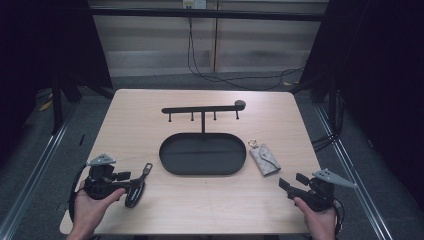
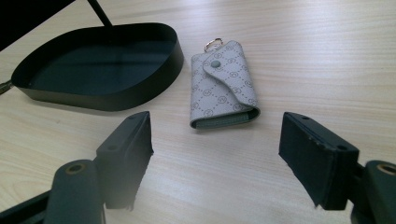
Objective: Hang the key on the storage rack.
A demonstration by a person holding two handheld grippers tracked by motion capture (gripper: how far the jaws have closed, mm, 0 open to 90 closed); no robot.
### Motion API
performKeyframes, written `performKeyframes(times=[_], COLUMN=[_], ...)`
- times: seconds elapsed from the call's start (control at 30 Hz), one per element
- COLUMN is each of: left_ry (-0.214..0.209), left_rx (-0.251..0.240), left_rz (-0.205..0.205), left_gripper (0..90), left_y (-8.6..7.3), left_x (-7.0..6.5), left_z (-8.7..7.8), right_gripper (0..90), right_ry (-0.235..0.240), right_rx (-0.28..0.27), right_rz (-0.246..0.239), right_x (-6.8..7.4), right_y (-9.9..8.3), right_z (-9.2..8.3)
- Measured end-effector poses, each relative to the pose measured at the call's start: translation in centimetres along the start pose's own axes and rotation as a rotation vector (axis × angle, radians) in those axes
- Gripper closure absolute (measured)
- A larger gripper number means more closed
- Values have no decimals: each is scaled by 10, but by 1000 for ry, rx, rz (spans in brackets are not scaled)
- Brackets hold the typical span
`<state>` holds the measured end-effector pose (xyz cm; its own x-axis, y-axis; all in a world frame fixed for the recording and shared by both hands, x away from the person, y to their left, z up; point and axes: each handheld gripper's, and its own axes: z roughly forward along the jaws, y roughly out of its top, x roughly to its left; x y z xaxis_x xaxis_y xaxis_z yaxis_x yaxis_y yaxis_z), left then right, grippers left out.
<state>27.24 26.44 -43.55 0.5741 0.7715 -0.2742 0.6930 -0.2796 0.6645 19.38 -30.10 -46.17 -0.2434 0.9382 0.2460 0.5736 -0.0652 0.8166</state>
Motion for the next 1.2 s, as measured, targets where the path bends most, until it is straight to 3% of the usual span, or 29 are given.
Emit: performKeyframes(times=[0.33,0.5,0.7,0.73,1.0,1.2], left_ry=[19,42,61,85,89,89], left_rx=[42,89,132,141,177,219], left_rz=[-3,17,80,84,56,54], left_gripper=[427,445,472,474,440,440], left_y=[18,27,39,41,55,56], left_x=[2,0,-3,-2,6,8], left_z=[3,9,16,18,29,32], right_gripper=[252,252,251,252,251,251], right_ry=[7,9,12,14,19,22], right_rx=[8,10,10,10,24,28], right_rz=[-6,-6,-6,-6,-13,-14], right_x=[0,0,0,0,0,0], right_y=[0,0,0,0,0,0], right_z=[1,1,1,1,2,3])
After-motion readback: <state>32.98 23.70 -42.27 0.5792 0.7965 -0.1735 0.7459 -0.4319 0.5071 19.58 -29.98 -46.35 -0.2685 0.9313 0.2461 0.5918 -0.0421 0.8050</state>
